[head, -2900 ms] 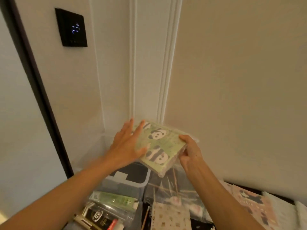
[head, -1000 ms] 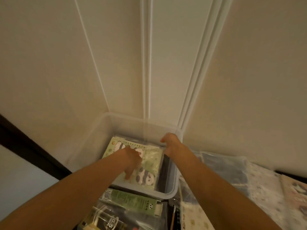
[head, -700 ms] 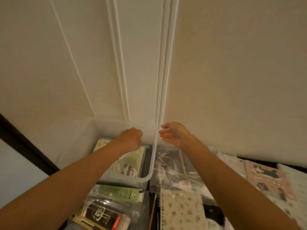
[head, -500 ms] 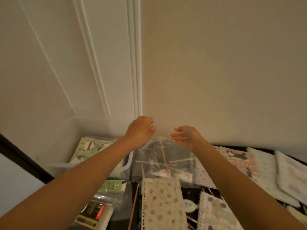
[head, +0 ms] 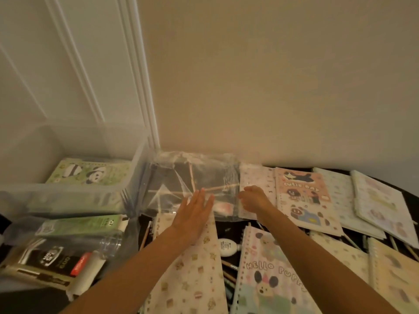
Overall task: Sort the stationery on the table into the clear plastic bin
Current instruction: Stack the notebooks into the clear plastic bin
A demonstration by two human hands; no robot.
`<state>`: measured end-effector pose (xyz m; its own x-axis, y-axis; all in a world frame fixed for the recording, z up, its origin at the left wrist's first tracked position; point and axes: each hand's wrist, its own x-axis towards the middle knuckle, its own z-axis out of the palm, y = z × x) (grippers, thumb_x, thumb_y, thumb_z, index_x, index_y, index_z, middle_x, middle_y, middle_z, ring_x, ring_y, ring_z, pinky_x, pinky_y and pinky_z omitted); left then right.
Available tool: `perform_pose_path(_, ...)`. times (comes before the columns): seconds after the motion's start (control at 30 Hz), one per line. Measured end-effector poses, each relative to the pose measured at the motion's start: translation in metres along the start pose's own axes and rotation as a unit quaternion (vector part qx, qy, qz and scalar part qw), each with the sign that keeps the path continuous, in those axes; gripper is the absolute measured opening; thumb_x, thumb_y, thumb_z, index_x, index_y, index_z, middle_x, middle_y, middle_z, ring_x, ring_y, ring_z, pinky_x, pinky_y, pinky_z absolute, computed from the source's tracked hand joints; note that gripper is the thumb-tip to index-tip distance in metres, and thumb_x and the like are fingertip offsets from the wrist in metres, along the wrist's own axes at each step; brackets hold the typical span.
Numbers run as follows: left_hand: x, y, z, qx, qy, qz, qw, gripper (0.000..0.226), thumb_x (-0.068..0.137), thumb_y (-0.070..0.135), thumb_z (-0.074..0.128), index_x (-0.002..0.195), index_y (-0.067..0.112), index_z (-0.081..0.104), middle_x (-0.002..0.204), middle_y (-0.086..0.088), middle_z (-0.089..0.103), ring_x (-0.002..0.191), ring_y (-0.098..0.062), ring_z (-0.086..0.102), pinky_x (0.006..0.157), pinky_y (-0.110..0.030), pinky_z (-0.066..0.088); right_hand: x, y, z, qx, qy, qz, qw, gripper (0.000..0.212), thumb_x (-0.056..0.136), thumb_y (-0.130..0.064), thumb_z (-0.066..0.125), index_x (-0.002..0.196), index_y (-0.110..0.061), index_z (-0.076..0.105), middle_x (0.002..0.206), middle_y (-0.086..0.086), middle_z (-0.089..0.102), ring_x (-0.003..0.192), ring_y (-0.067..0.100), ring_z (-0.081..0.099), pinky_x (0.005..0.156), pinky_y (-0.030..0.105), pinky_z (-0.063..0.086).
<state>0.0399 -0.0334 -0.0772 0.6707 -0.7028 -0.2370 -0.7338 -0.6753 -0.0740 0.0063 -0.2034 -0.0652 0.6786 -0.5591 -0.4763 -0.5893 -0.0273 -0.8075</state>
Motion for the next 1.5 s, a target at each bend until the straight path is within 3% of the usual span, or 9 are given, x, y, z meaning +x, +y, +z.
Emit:
perform_pose_path(0.13, 0.002, 0.005, 0.018, 0.004, 0.081, 0.0, 0.997, 0.07, 0.096, 0.004, 0.038, 0.148, 0.011, -0.009, 0.155, -0.017, -0.009, 0.144, -0.029, -0.007, 0.117, -0.04, 0.002, 0.01, 0.001, 0.008, 0.038, -0.017, -0.033, 0.999, 0.017, 0.084, 0.004, 0.056, 0.07, -0.004, 0.062, 0.07, 0.013, 0.058, 0.057, 0.015, 0.049, 0.056, 0.025, 0.04)
perform_pose_path(0.57, -0.056, 0.077, 0.026, -0.128, 0.339, -0.071, 0.93, 0.08, 0.09, -0.008, 0.035, 0.147, 0.018, -0.015, 0.152, -0.012, -0.025, 0.141, -0.024, -0.024, 0.109, -0.04, -0.019, -0.102, 0.041, -0.025, 0.354, 0.087, -0.219, 0.905, 0.025, 0.095, 0.002, 0.038, 0.079, -0.007, 0.055, 0.066, 0.011, 0.06, 0.055, 0.013, 0.053, 0.057, 0.022, 0.045)
perform_pose_path(0.73, -0.092, 0.107, 0.024, -0.25, 0.279, -0.031, 0.927, 0.086, 0.087, -0.011, 0.039, 0.149, 0.026, -0.008, 0.154, -0.002, -0.022, 0.144, -0.02, -0.01, 0.103, -0.029, 0.032, -0.144, 0.076, -0.03, 0.417, 0.114, -0.2, 0.879, 0.021, 0.093, 0.01, 0.031, 0.099, -0.004, 0.044, 0.079, 0.019, 0.063, 0.068, 0.017, 0.061, 0.065, 0.024, 0.05)
perform_pose_path(0.83, -0.105, 0.114, 0.03, -0.264, 0.214, -0.016, 0.94, 0.083, 0.091, -0.003, 0.045, 0.149, 0.027, -0.006, 0.156, 0.001, -0.018, 0.145, -0.021, -0.002, 0.085, -0.027, 0.041, -0.154, 0.099, -0.027, 0.381, 0.079, -0.122, 0.913, 0.024, 0.095, 0.006, 0.029, 0.091, 0.0, 0.051, 0.113, 0.024, 0.062, 0.083, 0.022, 0.062, 0.088, 0.039, 0.047)
perform_pose_path(0.97, -0.119, 0.108, 0.046, -0.267, 0.157, -0.025, 0.95, 0.08, 0.093, 0.011, 0.053, 0.15, 0.025, -0.001, 0.157, -0.004, -0.01, 0.145, -0.022, 0.002, 0.103, -0.034, 0.033, -0.154, 0.125, -0.023, 0.301, 0.094, -0.062, 0.947, 0.028, 0.091, 0.009, 0.033, 0.108, 0.008, 0.055, 0.104, 0.027, 0.061, 0.058, 0.018, 0.048, 0.056, 0.027, 0.039)
perform_pose_path(1.07, -0.136, 0.101, 0.046, -0.247, 0.149, -0.045, 0.956, 0.066, 0.092, 0.009, 0.047, 0.149, 0.017, 0.014, 0.157, -0.008, 0.005, 0.144, -0.024, 0.008, 0.11, -0.037, 0.024, -0.161, 0.131, -0.021, 0.264, 0.15, -0.048, 0.951, 0.046, 0.093, 0.0, 0.039, 0.138, 0.003, 0.03, 0.101, 0.014, 0.051, 0.075, 0.023, 0.047, 0.058, 0.031, 0.037)
perform_pose_path(1.23, -0.152, 0.075, 0.04, -0.215, 0.172, -0.205, 0.939, 0.044, 0.094, 0.015, 0.039, 0.137, 0.012, 0.035, 0.144, -0.012, 0.032, 0.133, -0.03, 0.028, 0.105, -0.04, 0.028, -0.192, 0.13, -0.006, 0.078, 0.329, -0.321, 0.885, 0.043, 0.088, 0.005, 0.045, 0.13, -0.005, 0.039, 0.134, 0.009, 0.038, 0.122, 0.022, 0.038, 0.093, 0.025, 0.036)
perform_pose_path(1.4, -0.149, 0.034, 0.054, -0.229, 0.132, -0.307, 0.914, 0.047, 0.093, 0.03, 0.046, 0.134, 0.009, 0.039, 0.138, -0.014, 0.04, 0.125, -0.032, 0.039, 0.102, -0.043, 0.038, -0.185, 0.123, 0.029, -0.184, 0.099, -0.338, 0.918, 0.016, 0.089, -0.008, 0.046, 0.097, -0.003, 0.059, 0.097, 0.011, 0.06, 0.092, 0.024, 0.055, 0.074, 0.03, 0.042)
perform_pose_path(1.5, -0.145, 0.018, 0.067, -0.288, 0.137, -0.321, 0.892, 0.056, 0.089, 0.031, 0.054, 0.137, 0.01, 0.034, 0.134, -0.013, 0.044, 0.12, -0.031, 0.045, 0.099, -0.044, 0.041, -0.176, 0.124, 0.045, -0.26, 0.04, -0.28, 0.923, 0.021, 0.087, -0.008, 0.044, 0.067, -0.011, 0.043, 0.07, 0.005, 0.045, 0.074, 0.022, 0.046, 0.055, 0.025, 0.034)
